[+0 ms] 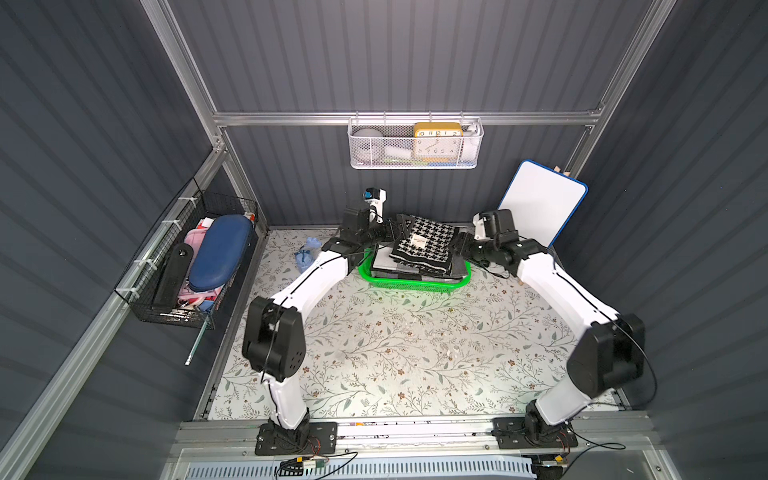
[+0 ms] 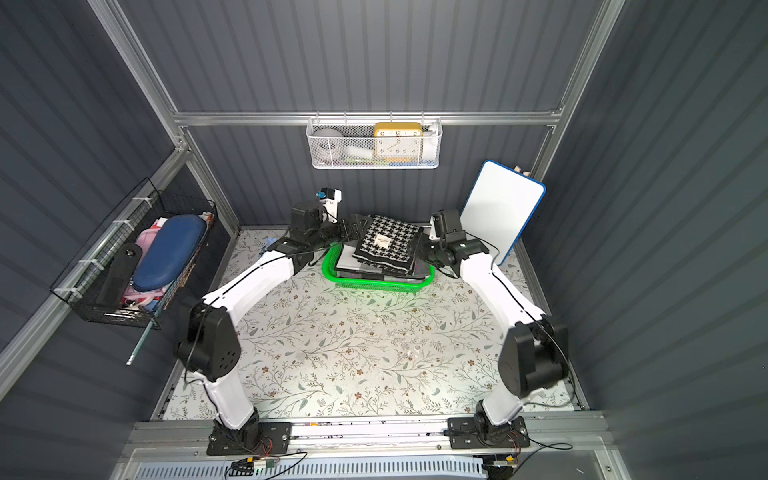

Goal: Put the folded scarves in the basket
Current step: Place the scarf in the basket, then reset both arms

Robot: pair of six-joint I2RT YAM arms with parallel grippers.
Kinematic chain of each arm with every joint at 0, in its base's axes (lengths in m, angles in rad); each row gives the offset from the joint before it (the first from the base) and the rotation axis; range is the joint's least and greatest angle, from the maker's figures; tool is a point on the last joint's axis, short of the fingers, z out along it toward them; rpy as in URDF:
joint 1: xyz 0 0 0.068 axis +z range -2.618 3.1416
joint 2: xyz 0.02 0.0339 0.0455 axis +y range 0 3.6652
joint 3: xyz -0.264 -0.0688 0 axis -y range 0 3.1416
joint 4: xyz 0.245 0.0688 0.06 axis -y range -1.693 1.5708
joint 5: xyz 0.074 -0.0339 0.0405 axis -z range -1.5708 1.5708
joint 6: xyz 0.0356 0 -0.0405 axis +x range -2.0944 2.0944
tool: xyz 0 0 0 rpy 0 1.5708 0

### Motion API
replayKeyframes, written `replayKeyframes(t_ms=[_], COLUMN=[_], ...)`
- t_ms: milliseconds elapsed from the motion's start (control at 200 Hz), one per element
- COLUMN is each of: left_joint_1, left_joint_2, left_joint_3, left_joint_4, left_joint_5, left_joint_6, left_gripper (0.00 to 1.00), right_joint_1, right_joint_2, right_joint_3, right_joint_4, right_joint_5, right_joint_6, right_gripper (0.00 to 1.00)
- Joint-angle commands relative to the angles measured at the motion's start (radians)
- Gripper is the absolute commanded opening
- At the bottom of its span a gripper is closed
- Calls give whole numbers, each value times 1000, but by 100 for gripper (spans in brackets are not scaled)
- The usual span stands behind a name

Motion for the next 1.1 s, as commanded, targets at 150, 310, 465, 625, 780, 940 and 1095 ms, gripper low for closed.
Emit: replayKeyframes(t_ms=[150, 310, 465, 625, 780, 940, 1095], left_joint_1=[-6, -8, -8, -8, -8, -7, -3], left_joint_2=[-346, -549, -696, -827, -940, -927, -782], left_joint_3=[-287, -471, -656, -843, -1051, -1118, -1104], left_joint_4=[167, 177, 161, 199, 396, 468, 502], left_joint_5=[33, -91, -205, -397, -495, -692, -874], left_joint_6=[62, 68, 56, 72, 256, 268, 282], left_gripper=[99, 99, 99, 99, 99, 99, 99], right_joint_1=[-3, -3, -3, -3, -3, -3, -4], right_joint_2=[-435, -681, -856, -997, -1053, -1081, -1067], right_joint_3=[-332, -504, -642, -809, -919, -993, -1105], right_joint_4=[151, 176, 166, 218, 261, 345, 554], right_joint_5=[159, 287, 413, 615, 735, 758, 725], right_joint_6=[42, 44, 54, 72, -29, -139, -249], right_gripper=[64, 68, 85, 99, 99, 99, 99])
